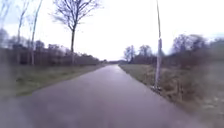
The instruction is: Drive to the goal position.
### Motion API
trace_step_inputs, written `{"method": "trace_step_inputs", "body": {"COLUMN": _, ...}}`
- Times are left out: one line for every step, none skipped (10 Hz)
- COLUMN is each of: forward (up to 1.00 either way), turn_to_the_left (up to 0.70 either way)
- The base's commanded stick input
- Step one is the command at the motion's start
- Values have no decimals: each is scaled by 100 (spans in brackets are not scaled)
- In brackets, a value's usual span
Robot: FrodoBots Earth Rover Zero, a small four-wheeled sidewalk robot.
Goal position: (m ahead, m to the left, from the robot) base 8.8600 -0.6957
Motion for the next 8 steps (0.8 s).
{"method": "trace_step_inputs", "body": {"forward": 100, "turn_to_the_left": 0}}
{"method": "trace_step_inputs", "body": {"forward": 100, "turn_to_the_left": 0}}
{"method": "trace_step_inputs", "body": {"forward": 100, "turn_to_the_left": 0}}
{"method": "trace_step_inputs", "body": {"forward": 100, "turn_to_the_left": 0}}
{"method": "trace_step_inputs", "body": {"forward": 100, "turn_to_the_left": 0}}
{"method": "trace_step_inputs", "body": {"forward": 100, "turn_to_the_left": 0}}
{"method": "trace_step_inputs", "body": {"forward": 100, "turn_to_the_left": 0}}
{"method": "trace_step_inputs", "body": {"forward": 100, "turn_to_the_left": 0}}
